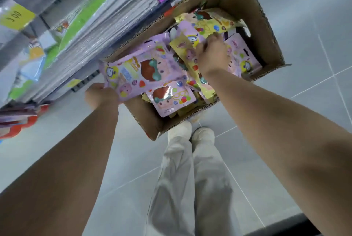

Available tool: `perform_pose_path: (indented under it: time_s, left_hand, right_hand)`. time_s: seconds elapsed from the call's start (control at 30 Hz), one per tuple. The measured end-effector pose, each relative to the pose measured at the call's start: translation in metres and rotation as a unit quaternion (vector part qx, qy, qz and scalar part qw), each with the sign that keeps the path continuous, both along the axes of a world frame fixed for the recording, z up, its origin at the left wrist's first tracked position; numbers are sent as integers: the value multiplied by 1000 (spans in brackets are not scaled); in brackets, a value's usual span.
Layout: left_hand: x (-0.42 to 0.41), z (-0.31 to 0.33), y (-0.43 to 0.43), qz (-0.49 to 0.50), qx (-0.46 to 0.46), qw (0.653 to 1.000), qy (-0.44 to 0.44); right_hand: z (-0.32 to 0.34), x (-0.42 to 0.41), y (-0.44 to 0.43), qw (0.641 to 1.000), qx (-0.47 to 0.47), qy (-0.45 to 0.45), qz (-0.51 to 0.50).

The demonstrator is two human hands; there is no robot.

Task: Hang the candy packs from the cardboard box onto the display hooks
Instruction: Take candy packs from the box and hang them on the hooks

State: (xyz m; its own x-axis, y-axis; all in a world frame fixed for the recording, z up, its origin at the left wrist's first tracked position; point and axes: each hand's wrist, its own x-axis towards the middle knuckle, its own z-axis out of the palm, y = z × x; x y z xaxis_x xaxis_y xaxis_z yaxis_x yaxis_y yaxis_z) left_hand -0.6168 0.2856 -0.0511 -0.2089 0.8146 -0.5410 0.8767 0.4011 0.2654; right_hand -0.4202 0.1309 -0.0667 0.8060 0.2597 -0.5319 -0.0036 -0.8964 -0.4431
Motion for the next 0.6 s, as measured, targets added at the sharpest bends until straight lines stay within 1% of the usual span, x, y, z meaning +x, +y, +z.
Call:
perform_pose_path:
  time_s: [0.07, 0.13, 0.2, 0.23, 0.27, 0.3, 0.37, 0.43, 0.47, 0.5, 0.6]
  left_hand:
    - [-8, 16, -11, -28, 45, 998, 24]
    - [-9, 26, -13, -73, 52, 994, 54]
    - [-8, 26, -11, -106, 34, 992, 53]
    - [-5, 27, -12, -111, 24, 993, 39]
    - [-5, 25, -9, -111, 20, 993, 28]
    - [-3, 22, -6, -108, 12, 994, 21]
    - [-2, 13, -1, -110, -8, 994, 21]
    - [-3, 6, 4, -123, -22, 992, 36]
    - [-4, 3, 5, -136, -20, 990, 38]
    - [-4, 2, 6, -148, -21, 988, 34]
    - [-10, -4, 7, -181, -6, 983, 2]
  right_hand:
    - [4, 3, 6, 999, -4, -31, -21]
    - [6, -1, 10, 1000, -11, -25, 15]
    - [5, -17, 13, 993, -7, 39, 110]
    - [5, -27, 14, 983, 1, 86, 165]
    - [3, -35, 15, 970, 12, 129, 205]
    - [0, -38, 15, 963, 17, 153, 221]
    - [-7, -27, 15, 970, -10, 146, 192]
    - [-18, -10, 14, 979, -80, 94, 163]
    - [-24, -3, 15, 977, -109, 82, 166]
    - [-29, 2, 19, 973, -128, 91, 171]
    - [-40, 3, 35, 964, -147, 155, 159]
